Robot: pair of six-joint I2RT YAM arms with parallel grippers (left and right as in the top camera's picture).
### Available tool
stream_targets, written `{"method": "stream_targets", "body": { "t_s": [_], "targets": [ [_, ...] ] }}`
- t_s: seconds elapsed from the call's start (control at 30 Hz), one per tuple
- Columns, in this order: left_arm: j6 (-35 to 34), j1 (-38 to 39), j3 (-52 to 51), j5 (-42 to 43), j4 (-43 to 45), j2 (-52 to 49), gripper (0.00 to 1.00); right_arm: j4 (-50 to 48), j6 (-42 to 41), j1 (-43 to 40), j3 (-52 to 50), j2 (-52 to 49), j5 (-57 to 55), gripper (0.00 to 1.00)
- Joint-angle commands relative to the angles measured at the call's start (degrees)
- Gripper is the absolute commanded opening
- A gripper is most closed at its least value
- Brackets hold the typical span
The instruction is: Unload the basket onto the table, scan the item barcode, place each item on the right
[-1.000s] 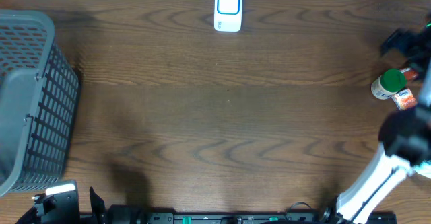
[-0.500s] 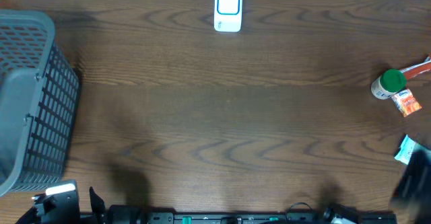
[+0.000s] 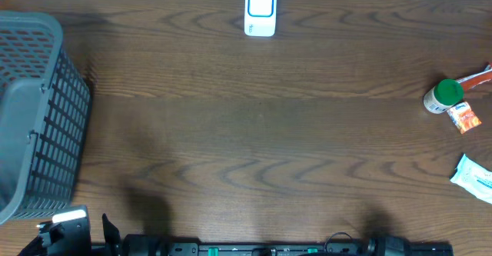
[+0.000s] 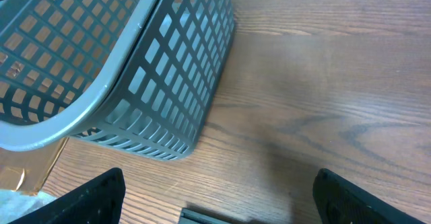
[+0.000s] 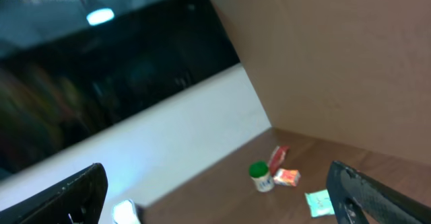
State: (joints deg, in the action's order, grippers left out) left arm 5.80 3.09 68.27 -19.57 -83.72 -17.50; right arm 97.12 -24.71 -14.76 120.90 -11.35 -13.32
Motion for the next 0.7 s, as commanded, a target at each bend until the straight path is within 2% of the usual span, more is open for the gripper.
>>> {"method": "stream_targets", "body": {
  "t_s": [0.0, 0.2, 0.4, 0.5, 0.53, 0.63, 0.67],
  "targets": [
    [-0.55, -0.28, 0.20, 0.07, -0.02, 0.31, 0.89, 0.15, -3.78, 4.92, -1.11, 3.21, -3.76, 0.99],
    [-0.55, -0.28, 0.20, 0.09, 0.00, 0.31, 0.89, -1.81, -3.76, 9.60, -1.90, 4.50, -14.73, 0.99],
    [-0.55, -0.28, 0.20, 0.07, 0.00, 0.31, 0.89, -7.37, -4.28, 11.58, -10.60, 4.50, -15.93, 0.99],
    [-0.55, -0.28, 0.20, 0.07, 0.00, 0.31, 0.89, -16.79, -6.27, 14.51, -19.45, 4.70, -15.87, 0.99],
    [-0.55, -0.28, 0.20, 0.07, 0.00, 0.31, 0.89, -25.20, -6.54, 17.11, -26.69, 5.40, -14.99, 0.99],
    [-0.55, -0.28, 0.20, 0.07, -0.02, 0.31, 0.89, -39.15, -6.51, 20.76, -40.04, 7.10, -14.62, 0.99],
    [-0.55, -0.28, 0.20, 0.07, -0.02, 0.31, 0.89, -48.15, -6.51, 22.18, -49.35, 8.33, -14.10, 0.99]
  ]
}}
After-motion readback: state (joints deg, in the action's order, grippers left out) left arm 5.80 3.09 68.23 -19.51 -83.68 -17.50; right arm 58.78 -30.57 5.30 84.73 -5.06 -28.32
